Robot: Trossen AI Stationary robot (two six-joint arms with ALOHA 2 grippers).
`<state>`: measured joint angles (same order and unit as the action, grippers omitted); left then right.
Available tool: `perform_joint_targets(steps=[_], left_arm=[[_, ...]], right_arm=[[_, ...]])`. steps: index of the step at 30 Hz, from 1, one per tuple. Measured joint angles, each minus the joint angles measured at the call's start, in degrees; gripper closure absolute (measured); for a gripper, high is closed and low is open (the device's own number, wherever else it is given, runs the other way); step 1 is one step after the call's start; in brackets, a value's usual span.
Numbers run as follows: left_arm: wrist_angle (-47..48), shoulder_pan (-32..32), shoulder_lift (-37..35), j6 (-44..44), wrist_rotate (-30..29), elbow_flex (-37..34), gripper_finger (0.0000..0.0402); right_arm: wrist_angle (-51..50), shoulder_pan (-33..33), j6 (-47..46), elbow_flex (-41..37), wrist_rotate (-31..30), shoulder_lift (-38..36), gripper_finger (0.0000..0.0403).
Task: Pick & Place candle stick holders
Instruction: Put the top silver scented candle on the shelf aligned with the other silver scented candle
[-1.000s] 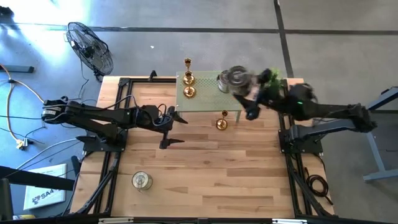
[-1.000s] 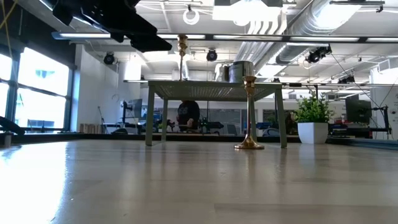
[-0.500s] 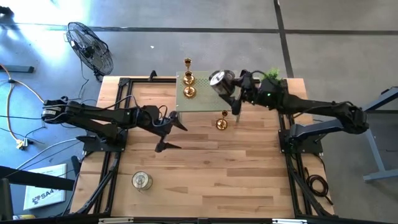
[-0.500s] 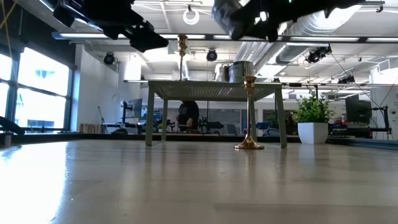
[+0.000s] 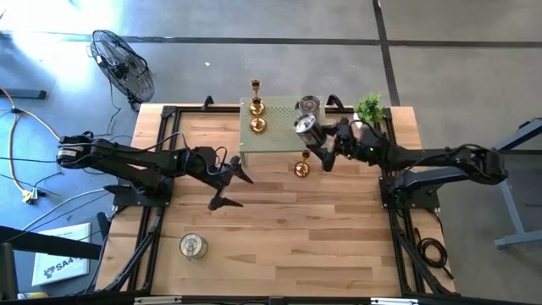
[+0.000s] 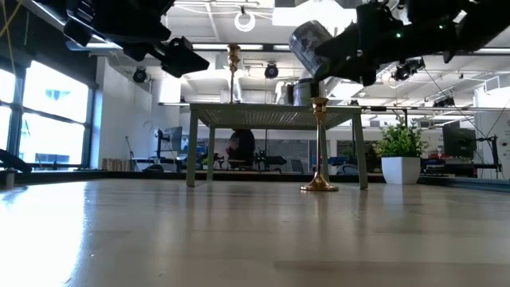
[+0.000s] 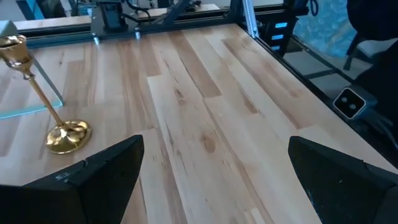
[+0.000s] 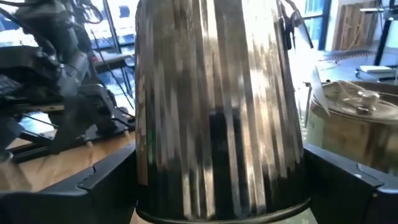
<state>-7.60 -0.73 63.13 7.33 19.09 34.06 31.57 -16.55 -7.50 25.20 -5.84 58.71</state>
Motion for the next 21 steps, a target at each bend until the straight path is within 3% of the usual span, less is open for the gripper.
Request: perform_joint_targets(steps=[14,21], left_arm=[[-3.38,0.00,0.00,1.89,-0.63,0.00,0.0009],[-3.36,0.00,0.00,1.84,-0.65,0.00,0.0009]], right_arm=[[3.19,-0.75,0.00,-6.31,-6.78,-0.53,0.0047],[-1.65,-1.56,-2.59,-6.40,-7.89,-0.49,0.0047]])
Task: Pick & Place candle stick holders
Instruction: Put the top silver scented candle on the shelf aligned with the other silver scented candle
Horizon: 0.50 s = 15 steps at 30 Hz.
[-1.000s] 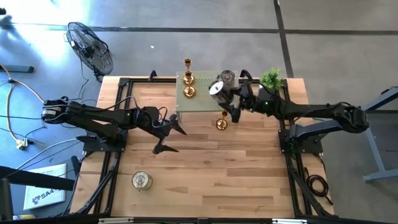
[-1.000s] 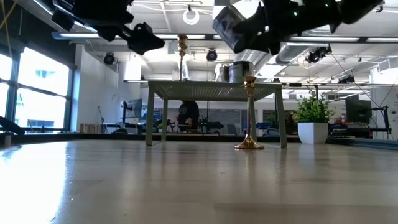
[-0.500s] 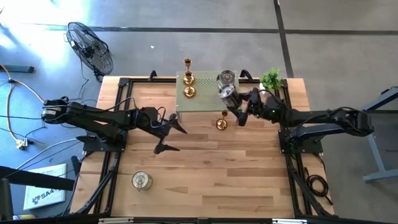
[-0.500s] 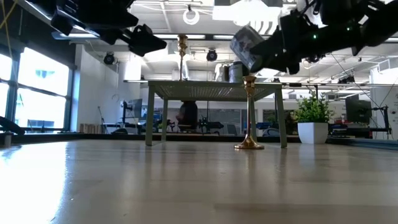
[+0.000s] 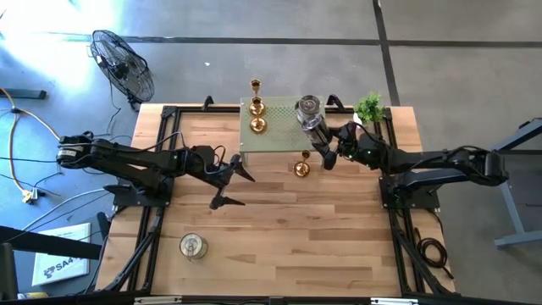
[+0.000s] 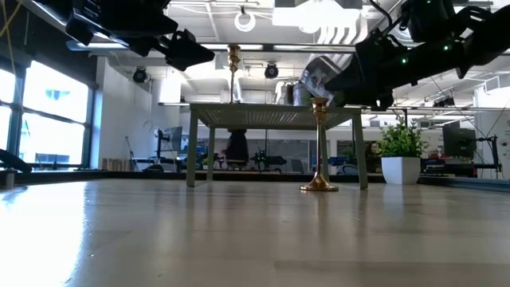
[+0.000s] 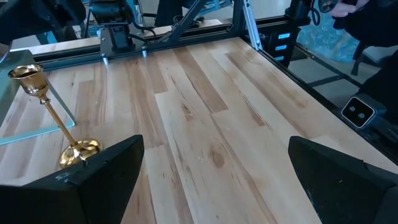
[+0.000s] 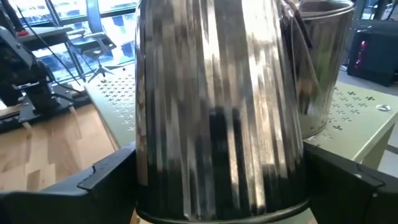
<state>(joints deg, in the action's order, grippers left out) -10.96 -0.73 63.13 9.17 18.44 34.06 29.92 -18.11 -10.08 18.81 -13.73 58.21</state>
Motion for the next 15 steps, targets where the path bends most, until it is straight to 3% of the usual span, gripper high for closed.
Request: perform_joint_targets(steps=[15], left_arm=[[0.04,0.00,0.53,-0.04,-0.11,-0.01,0.0009]], right_arm=[[-2.13,0.02,-2.96,0.15,0.73,-0.11,0.0047]])
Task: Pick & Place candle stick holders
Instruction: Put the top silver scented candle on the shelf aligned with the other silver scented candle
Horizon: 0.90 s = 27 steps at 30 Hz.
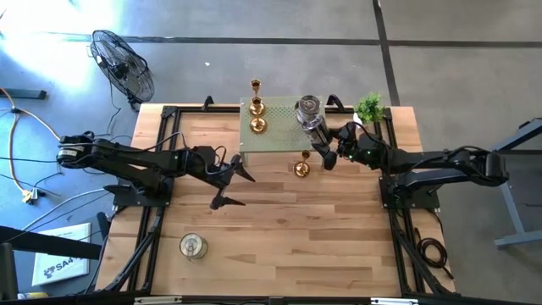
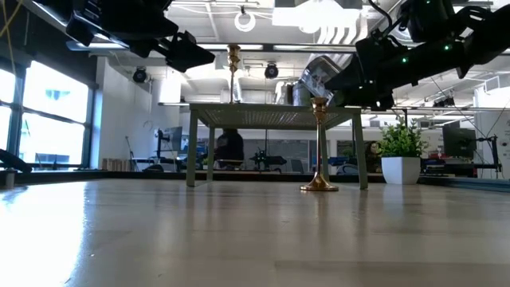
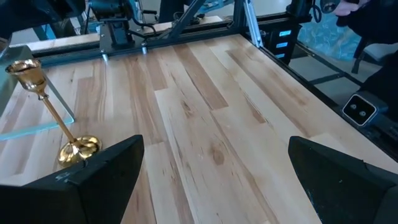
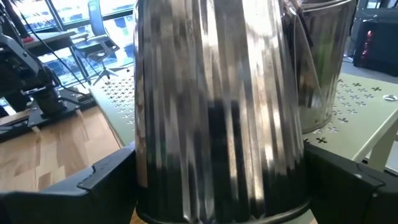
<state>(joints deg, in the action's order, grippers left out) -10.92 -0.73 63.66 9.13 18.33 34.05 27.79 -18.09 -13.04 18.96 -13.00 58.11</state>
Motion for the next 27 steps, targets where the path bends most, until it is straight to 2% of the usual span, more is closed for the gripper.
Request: perform_joint_targets(steps=[8,27], left_arm=[[0.00,0.00,-0.03,-0.15,1.29,0.01,0.0009],[-2.10,0.00,2.99,-0.42,2.62,-0.01,0.0009]], right_arm=[[-2.69,0.00,-1.54,0.09,2.00,0.00,0.0047],[-5.00,0.02,-3.01,-0.02,2.04,0.02,0.0048]])
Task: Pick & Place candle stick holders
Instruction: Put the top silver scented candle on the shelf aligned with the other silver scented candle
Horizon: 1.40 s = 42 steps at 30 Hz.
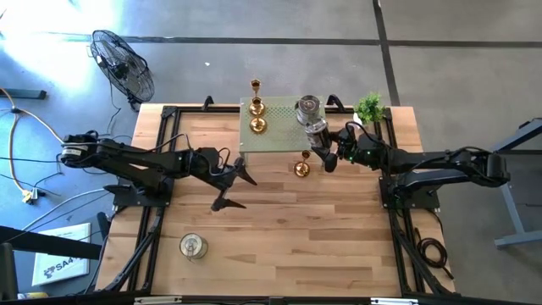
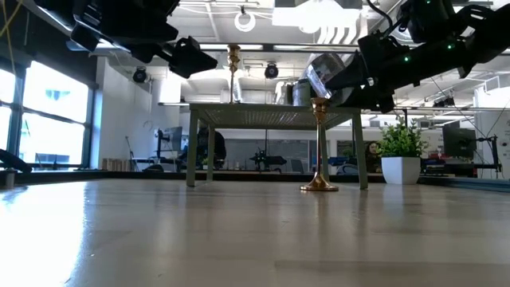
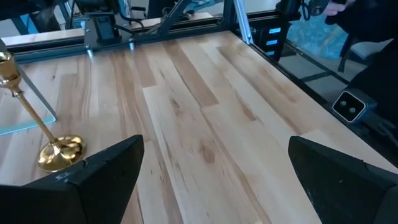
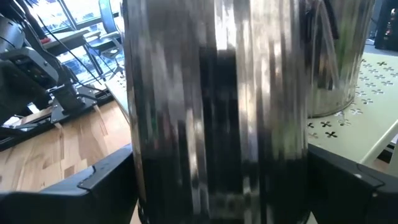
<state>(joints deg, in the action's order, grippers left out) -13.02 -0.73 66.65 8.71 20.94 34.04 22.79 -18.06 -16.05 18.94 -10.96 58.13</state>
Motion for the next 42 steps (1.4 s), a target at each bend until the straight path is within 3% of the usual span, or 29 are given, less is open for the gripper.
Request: perform_joint_targets(steps=[36,42], left_arm=[[-0.67,0.00,0.00,-0.04,0.38,0.00,0.0009],[-0.68,0.00,0.00,-0.04,0.38,0.00,0.0009]], right_arm=[[-1.85,-2.02,1.11,-0.11,-2.17,0.13,0.0049],[1.59,-3.01,1.27,-0.02,-0.96,3.35,0.0049]])
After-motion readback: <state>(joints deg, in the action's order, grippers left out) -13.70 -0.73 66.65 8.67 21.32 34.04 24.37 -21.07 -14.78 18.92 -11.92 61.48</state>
